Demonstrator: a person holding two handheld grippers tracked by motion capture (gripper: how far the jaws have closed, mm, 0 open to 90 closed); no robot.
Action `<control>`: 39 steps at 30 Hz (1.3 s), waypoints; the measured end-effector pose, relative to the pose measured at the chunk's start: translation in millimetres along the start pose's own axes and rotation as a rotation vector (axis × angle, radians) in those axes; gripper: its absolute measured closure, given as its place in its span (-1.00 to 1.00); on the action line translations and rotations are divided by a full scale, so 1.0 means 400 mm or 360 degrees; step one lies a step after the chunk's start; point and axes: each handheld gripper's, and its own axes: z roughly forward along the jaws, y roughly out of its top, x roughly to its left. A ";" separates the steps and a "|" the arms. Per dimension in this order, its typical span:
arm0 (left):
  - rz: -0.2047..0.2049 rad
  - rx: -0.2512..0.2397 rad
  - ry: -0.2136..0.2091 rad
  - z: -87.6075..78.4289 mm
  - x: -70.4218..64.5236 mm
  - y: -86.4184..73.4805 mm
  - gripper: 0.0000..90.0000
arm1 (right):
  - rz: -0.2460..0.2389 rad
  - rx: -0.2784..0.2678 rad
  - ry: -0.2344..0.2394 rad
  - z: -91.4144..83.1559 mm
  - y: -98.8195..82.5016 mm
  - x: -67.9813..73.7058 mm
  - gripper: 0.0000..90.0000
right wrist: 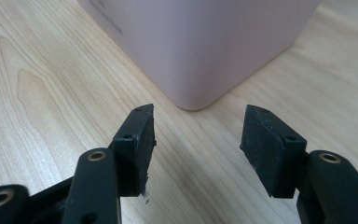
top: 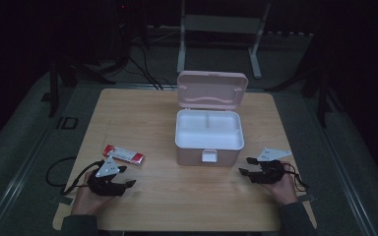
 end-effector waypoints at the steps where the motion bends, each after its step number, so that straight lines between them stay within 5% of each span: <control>1: 0.0009 0.0005 0.0012 0.000 0.001 0.002 -0.24 | -0.0006 -0.0009 -0.0019 -0.011 -0.001 0.005 -0.04; 18: 0.0148 0.0138 0.0008 0.020 0.029 0.049 -0.42 | -0.0050 0.0053 -0.0063 -0.021 0.001 0.018 -0.21; 23: 0.0222 0.0203 0.0089 0.030 0.054 0.080 -0.58 | -0.0073 0.0055 -0.0061 -0.024 0.010 0.026 -0.24; 32: 0.0168 0.0250 0.0084 0.058 0.139 0.107 -0.73 | -0.0079 0.0055 -0.0053 -0.024 0.011 0.025 -0.25; 39: 0.0151 0.0418 0.0043 0.105 0.185 0.113 -0.83 | -0.0075 0.0059 -0.0049 -0.025 0.007 0.021 -0.25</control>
